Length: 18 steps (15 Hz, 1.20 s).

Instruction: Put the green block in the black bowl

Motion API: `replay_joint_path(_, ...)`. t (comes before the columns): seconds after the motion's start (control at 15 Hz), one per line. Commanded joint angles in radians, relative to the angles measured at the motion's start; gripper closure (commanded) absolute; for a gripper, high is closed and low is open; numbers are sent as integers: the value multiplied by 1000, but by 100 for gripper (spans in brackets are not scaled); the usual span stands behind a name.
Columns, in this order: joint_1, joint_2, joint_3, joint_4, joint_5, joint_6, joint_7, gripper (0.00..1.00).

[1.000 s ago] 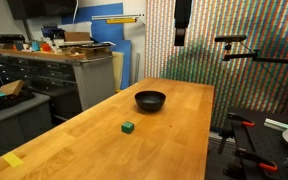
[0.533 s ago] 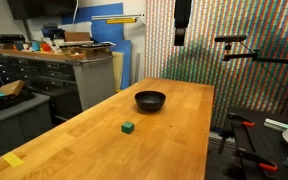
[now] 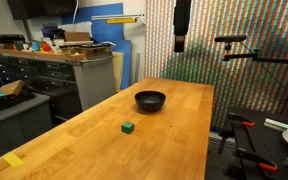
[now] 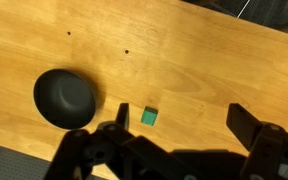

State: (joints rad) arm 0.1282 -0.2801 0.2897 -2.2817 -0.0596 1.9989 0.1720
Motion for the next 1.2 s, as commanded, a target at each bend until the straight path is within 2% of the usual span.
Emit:
replay_joint_path(0.0,19,48,-6,16,-24,38,47,0)
replay_joint_path(0.4,19,137,-7,28,-51,122,107,0)
replay_joint_path(0.73,17,247,-17,46,-120,226,186,0)
replay_joint_path(1.13,31,398,-58,103,-192,318,238,0)
